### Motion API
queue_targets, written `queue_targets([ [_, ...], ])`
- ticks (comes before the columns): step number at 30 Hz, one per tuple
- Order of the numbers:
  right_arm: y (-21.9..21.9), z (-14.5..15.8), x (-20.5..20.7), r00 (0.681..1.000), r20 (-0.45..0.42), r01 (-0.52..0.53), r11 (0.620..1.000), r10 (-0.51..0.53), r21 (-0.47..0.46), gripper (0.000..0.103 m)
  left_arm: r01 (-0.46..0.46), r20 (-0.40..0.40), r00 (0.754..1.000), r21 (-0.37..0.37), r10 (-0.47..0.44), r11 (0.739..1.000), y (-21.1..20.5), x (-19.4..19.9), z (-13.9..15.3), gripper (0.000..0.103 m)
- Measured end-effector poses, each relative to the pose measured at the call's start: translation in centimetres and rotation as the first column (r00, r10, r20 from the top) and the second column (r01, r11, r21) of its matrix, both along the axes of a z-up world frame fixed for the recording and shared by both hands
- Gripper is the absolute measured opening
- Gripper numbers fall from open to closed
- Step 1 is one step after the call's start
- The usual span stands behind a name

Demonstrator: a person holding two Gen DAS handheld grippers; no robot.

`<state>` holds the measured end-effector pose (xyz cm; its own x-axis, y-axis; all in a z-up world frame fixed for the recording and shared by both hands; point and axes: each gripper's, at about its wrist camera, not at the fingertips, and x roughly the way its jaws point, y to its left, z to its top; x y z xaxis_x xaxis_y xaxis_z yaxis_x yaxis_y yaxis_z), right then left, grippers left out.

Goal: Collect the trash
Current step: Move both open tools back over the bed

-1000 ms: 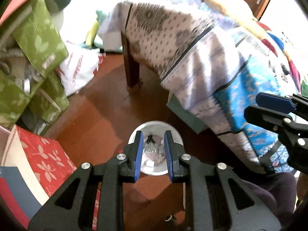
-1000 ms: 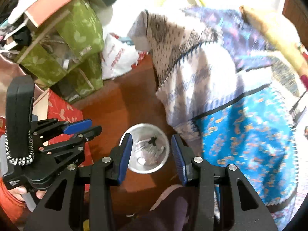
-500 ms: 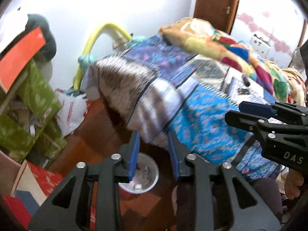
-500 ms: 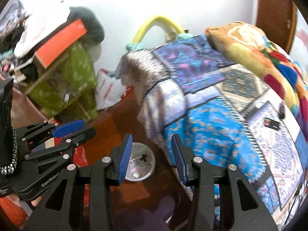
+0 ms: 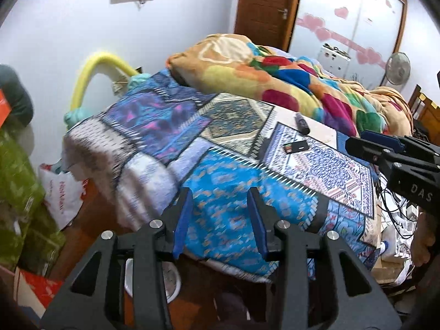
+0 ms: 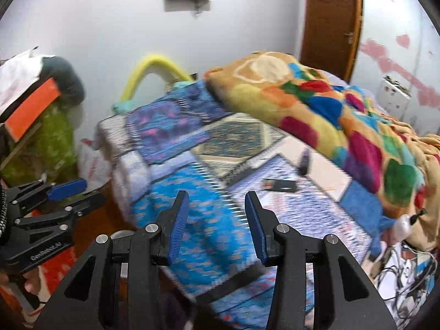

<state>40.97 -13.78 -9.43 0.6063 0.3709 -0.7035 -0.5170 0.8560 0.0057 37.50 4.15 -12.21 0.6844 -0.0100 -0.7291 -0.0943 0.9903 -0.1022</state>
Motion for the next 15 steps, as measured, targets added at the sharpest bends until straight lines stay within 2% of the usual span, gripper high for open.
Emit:
queue_targets([
  [6,-3.7,-1.9,5.9,0.992,-0.069,0.107,0.994,-0.107,0.01,0.039,0.047,-0.012,0.999,-0.014,-0.047,0.999,-2.2,5.0,-1.1,0.045],
  [13,-6.2,-4.7,12.0,0.973,-0.117,0.201,0.98,-0.199,0.01,0.039,0.093,-0.035,0.995,-0.022,-0.094,0.995,-3.9,10.4,-4.1,0.045],
  [15,-6.7,-6.1,14.2,0.963,-0.157,0.225,0.974,-0.217,0.035,0.039,0.102,-0.041,0.994,-0.032,-0.104,0.994,-4.2,11.9,-5.0,0.045],
])
